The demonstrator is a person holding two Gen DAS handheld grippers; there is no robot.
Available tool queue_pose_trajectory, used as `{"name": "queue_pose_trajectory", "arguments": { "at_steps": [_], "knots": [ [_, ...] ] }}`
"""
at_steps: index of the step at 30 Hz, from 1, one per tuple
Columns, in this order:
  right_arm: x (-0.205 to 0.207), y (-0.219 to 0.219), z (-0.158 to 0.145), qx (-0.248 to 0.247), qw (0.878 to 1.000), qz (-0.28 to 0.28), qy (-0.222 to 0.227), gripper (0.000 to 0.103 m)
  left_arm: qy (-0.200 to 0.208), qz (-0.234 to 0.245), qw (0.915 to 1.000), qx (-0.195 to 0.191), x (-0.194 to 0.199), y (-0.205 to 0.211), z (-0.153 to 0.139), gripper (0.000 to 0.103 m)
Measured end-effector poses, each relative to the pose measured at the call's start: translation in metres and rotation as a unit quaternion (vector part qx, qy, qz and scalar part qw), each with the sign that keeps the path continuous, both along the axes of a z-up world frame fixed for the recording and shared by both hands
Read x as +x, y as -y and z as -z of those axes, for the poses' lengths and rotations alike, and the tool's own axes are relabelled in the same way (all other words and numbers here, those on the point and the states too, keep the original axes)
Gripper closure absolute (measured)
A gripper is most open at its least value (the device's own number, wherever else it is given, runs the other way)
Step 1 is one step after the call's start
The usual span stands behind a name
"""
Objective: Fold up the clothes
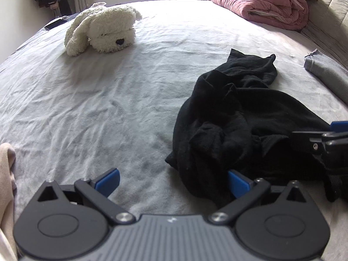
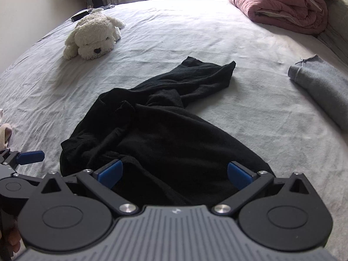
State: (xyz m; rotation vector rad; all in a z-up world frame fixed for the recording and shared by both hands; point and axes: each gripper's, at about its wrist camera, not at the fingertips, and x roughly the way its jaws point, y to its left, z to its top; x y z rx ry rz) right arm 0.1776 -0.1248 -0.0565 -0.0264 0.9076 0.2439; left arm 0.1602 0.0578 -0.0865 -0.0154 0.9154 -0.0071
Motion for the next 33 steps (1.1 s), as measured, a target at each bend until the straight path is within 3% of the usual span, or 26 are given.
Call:
{"name": "queue_pose_trajectory", "arguments": {
  "at_steps": [4, 13, 17, 20, 21, 23, 28, 29, 31, 33],
  "knots": [
    [0.006, 0.007, 0.017, 0.004, 1.0, 0.008, -0.028, 0.0, 0.01, -0.002, 0.9997, -0.021, 0.0, -0.006, 0.007, 0.0],
    [-0.003, 0.002, 0.029, -0.042, 0.999, -0.007, -0.005, 0.0, 0.027, 0.014, 0.9995, -0.006, -0.004, -0.003, 0.013, 0.0],
    [-0.008, 0.001, 0.022, -0.058, 0.998, -0.003, -0.006, 0.0, 0.007, 0.021, 0.9995, -0.021, -0.001, -0.009, 0.009, 0.0],
    [-0.02, 0.005, 0.014, -0.046, 0.999, -0.017, 0.015, 0.001, 0.004, 0.017, 0.9984, -0.054, -0.005, -0.018, 0.004, 0.002],
    [-0.023, 0.007, 0.011, -0.04, 0.999, -0.019, 0.022, 0.002, 0.009, 0.014, 0.9978, -0.065, -0.007, -0.021, 0.002, 0.008],
    [-0.027, 0.008, 0.006, -0.026, 0.999, -0.025, 0.036, 0.017, 0.02, 0.009, 0.9964, -0.081, -0.01, -0.023, -0.001, 0.019],
    [-0.028, -0.002, -0.001, 0.01, 0.996, -0.06, 0.065, 0.032, 0.034, 0.005, 0.9909, -0.13, -0.011, -0.025, -0.003, 0.053],
    [-0.028, -0.005, -0.001, 0.018, 0.995, -0.069, 0.065, 0.034, 0.036, 0.005, 0.9902, -0.135, -0.011, -0.024, -0.002, 0.056],
    [-0.027, -0.011, -0.001, 0.032, 0.993, -0.089, 0.066, 0.036, 0.039, 0.008, 0.9883, -0.147, -0.011, -0.024, -0.002, 0.075],
    [-0.028, -0.018, -0.001, 0.038, 0.991, -0.103, 0.072, 0.037, 0.042, 0.006, 0.9857, -0.163, -0.012, -0.025, -0.002, 0.085]
  ]
}}
